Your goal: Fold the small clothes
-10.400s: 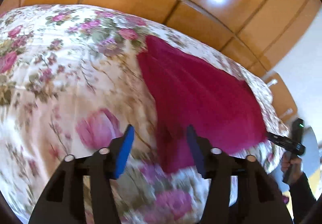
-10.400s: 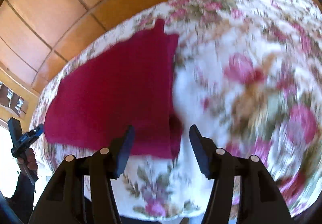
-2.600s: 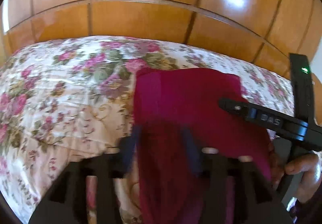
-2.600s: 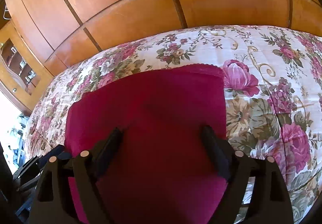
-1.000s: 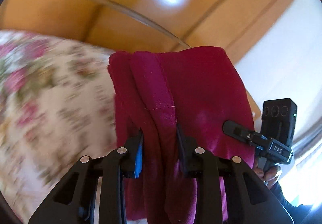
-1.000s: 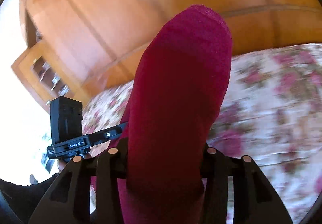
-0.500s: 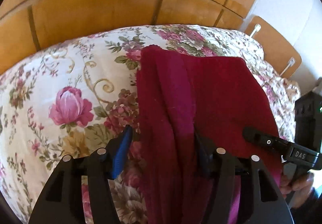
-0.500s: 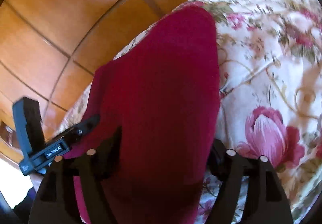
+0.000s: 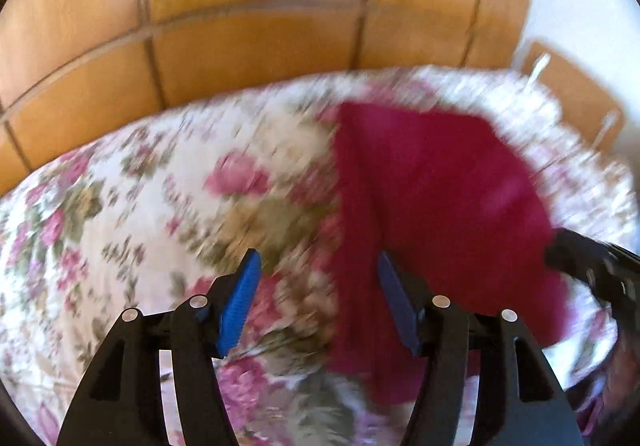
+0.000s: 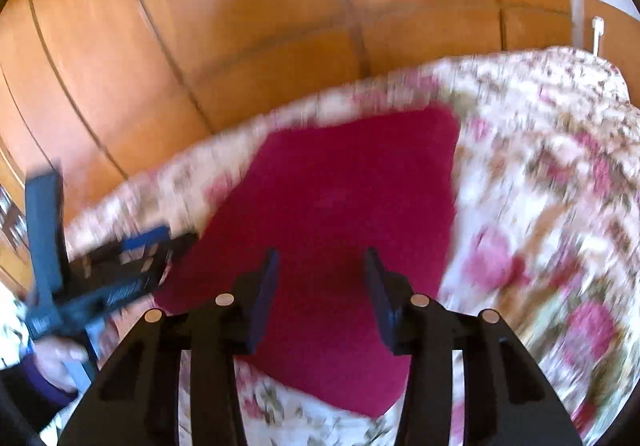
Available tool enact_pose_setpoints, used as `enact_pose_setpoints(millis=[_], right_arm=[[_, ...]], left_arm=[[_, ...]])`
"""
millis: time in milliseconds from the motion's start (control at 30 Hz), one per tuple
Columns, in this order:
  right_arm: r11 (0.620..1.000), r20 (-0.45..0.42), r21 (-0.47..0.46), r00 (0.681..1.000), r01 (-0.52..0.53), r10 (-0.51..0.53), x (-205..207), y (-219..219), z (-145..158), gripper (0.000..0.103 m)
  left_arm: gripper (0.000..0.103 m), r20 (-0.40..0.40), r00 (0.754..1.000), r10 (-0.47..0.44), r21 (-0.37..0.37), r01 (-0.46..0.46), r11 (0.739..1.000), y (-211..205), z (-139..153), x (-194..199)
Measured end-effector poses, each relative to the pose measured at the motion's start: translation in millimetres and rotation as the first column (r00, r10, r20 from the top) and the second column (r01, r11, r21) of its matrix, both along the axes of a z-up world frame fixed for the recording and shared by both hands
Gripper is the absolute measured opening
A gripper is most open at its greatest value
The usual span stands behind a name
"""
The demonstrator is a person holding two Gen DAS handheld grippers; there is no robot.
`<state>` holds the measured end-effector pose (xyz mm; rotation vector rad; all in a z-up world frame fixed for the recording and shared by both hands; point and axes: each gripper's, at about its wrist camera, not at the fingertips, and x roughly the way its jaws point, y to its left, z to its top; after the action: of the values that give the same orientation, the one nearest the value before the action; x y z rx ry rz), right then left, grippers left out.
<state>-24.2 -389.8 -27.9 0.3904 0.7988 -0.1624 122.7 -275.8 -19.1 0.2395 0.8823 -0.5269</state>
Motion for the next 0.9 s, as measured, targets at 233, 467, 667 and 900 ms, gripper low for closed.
enact_pose_setpoints(millis=[233,467,667,900], right_arm=[[0.993,-0.004,-0.114,1.0,0.024,-0.024,10.1,31.3,3.6,0.082],[0.987,0.047,-0.082,0.99,0.135,-0.132,-18.5,47.2,15.2,0.1],[0.973,0.014,-0.104,0.978,0.207,-0.206,-32.9,63.7,11.5,0.101],[0.947,0.019,-0.143,0.957,0.289,-0.289,-46.8,79.5,13.0,0.101]], left_arm=[[0.06,0.003,0.999,0.042,-0.047,-0.042,0.998,24.6,8.6,-12.0],[0.084,0.05,0.993,0.103,-0.143,-0.095,0.985,64.7,41.2,-49.9],[0.091,0.103,0.986,0.132,-0.15,-0.116,0.982,82.8,49.3,-77.1],[0.094,0.119,0.98,0.159,-0.148,-0.141,0.979,95.5,46.3,-96.4]])
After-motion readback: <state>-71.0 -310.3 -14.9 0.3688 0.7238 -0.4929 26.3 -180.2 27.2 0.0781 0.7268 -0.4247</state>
